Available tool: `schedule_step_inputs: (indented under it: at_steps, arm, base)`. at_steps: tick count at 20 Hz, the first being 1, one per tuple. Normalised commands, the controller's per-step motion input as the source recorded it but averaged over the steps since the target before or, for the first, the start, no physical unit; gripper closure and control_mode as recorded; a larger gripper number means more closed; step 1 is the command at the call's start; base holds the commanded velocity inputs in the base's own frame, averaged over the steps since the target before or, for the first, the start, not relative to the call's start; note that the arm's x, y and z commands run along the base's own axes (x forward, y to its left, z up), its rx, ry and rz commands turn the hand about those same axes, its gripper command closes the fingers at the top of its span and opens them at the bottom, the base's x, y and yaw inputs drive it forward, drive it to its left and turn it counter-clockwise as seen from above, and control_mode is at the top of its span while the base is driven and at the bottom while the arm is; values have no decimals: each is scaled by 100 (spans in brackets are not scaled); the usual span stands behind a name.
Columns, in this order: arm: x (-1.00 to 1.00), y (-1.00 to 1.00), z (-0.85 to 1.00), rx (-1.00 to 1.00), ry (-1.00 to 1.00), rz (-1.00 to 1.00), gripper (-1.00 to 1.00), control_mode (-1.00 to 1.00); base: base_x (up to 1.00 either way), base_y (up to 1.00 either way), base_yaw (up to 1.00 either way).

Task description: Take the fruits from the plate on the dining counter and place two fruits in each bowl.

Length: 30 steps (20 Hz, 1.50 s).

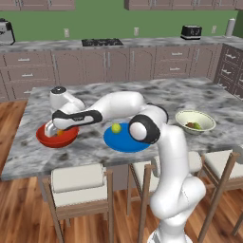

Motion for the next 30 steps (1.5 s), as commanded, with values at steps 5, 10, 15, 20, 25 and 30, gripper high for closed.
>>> schedule_step_inputs:
  at_steps: [5, 10, 15, 20, 25, 30]
  arm:
    - [5, 1, -29, 0, 6, 0, 100, -100]
    - [8, -9, -52, 0, 6, 0, 100, -100]
    - [12, 0, -9, 0, 0, 0, 100, -100]
    - [1, 0, 0, 0, 0, 0, -100, -100]
    - [-4, 0, 5, -1, 0, 0, -100, -100]
    - [-3, -6, 20, 0, -2, -4, -100, -100]
  base:
    - [0, 0, 0]
    - [0, 0, 0]
    - [0, 0, 0]
    - [0, 0, 0]
    - [0, 0, 0]
    - [0, 0, 0]
